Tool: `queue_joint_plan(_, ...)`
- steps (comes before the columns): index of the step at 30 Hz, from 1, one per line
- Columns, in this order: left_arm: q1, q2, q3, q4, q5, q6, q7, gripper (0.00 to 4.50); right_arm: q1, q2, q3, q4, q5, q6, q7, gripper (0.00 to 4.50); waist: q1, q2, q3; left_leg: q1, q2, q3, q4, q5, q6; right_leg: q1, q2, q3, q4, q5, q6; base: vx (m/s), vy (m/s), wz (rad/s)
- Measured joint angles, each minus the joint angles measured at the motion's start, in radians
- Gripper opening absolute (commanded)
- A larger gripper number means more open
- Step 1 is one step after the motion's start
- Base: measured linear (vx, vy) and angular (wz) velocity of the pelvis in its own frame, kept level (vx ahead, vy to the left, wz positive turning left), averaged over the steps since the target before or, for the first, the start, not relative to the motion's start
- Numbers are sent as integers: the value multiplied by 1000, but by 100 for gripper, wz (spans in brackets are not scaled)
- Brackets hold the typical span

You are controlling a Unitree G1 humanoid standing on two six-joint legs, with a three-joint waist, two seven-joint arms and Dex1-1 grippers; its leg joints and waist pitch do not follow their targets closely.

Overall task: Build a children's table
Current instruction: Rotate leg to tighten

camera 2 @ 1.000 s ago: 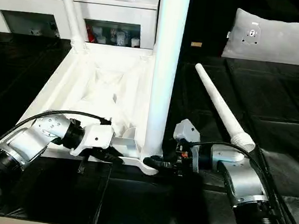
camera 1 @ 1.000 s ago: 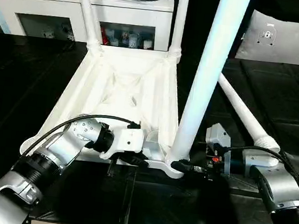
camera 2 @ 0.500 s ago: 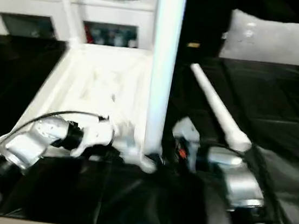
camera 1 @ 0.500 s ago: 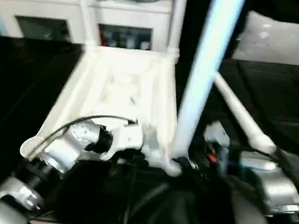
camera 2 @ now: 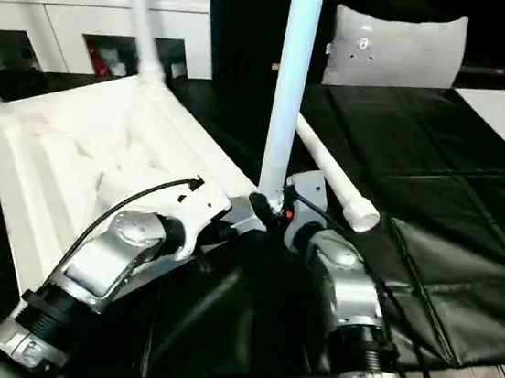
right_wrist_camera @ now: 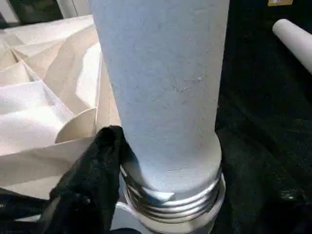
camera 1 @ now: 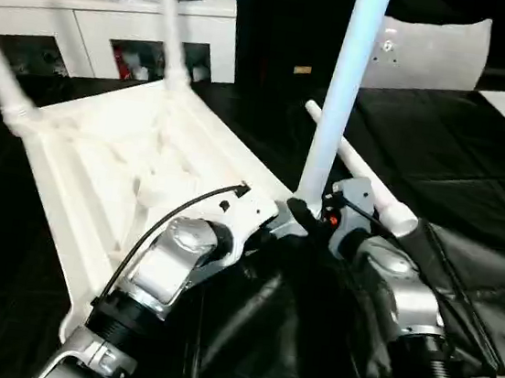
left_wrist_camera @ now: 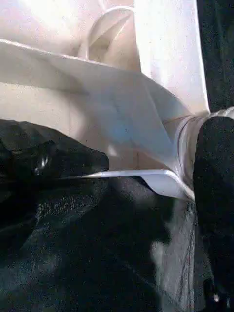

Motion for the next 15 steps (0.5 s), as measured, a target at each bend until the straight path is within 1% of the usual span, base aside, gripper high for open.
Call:
queue_joint_plan(2,0,6,-10,-8,5,-3,-1,0,0,6,-5,3,1,-4,-2,341,8,0,0,0,0,0,-2,0,0,-2,0,0,2,1,0,0,0,0)
queue_joint_plan(4,0,19,-16,-8,5,-14,-8,0,7,-5,-5,1,5,-12,8,373,20,0,0,0,1,0,-4,0,0,-3,1,0,4,1,-1,0,0,0)
queue_joint_plan(6,0,37,-26,-8,3,-40,-26,0,31,-22,-3,-23,20,-15,43,380,29,0,0,0,1,0,-6,0,0,-5,2,0,4,1,-1,0,0,0)
queue_joint_plan(7,0,44,-27,-7,2,-49,-34,0,44,-33,-3,-36,26,-17,61,390,32,0,0,0,1,0,-7,0,0,-5,2,0,4,1,-2,0,0,0)
queue_joint_plan(9,0,71,-29,6,-7,-93,-71,0,80,-88,0,-74,37,-24,140,417,44,1,0,0,1,1,-6,0,0,-6,1,0,4,1,-2,0,0,0)
queue_joint_plan(11,-1,95,-29,19,-13,-135,-101,0,103,-128,7,-94,54,-29,206,421,49,1,0,0,1,1,-5,0,0,-6,1,0,4,1,-2,0,0,0)
queue_joint_plan(12,-1,115,-29,28,-17,-167,-130,0,124,-162,9,-115,67,-36,263,424,52,1,0,0,1,1,-5,0,0,-6,1,1,4,1,-2,0,0,0)
queue_joint_plan(14,-1,143,-30,43,-23,-213,-173,0,133,-207,17,-129,72,-42,330,445,55,1,0,1,1,2,-4,0,0,-6,1,1,4,1,-1,0,0,0)
queue_joint_plan(15,0,161,-33,50,-35,-240,-205,0,138,-238,17,-142,79,-44,370,445,60,1,0,1,1,2,-4,0,0,-6,0,1,4,1,-1,0,0,0)
